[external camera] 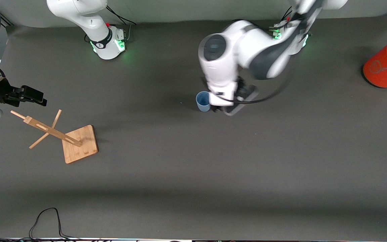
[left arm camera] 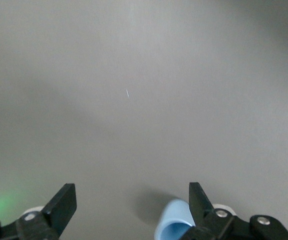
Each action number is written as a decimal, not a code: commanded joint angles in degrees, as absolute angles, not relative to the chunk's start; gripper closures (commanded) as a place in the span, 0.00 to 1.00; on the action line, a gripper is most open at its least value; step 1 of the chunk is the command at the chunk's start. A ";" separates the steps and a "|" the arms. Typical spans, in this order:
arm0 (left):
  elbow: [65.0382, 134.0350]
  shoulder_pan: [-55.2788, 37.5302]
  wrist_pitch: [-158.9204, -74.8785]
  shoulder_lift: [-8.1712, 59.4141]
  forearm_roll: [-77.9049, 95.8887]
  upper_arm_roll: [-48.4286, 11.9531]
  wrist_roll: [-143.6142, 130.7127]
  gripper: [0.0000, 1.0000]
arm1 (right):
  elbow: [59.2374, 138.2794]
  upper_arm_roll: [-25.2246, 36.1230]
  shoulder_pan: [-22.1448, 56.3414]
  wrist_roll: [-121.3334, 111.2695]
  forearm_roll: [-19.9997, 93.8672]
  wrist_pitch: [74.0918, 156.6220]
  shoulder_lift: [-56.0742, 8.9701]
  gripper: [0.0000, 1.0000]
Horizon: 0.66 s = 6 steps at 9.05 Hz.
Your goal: Rotate and upright cup with both arms
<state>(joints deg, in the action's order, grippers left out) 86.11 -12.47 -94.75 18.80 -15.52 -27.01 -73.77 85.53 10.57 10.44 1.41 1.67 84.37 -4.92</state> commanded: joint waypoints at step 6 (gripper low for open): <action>86.48 19.91 -86.14 8.19 -10.40 -26.98 -1.86 0.00 | 83.94 10.55 10.72 -0.35 1.32 82.88 -4.75 0.00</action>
<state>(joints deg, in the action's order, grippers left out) 84.94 15.25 -87.85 11.87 -13.27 -26.49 -13.33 85.07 10.48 10.49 0.82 1.61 83.97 -4.84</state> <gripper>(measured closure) 0.000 0.000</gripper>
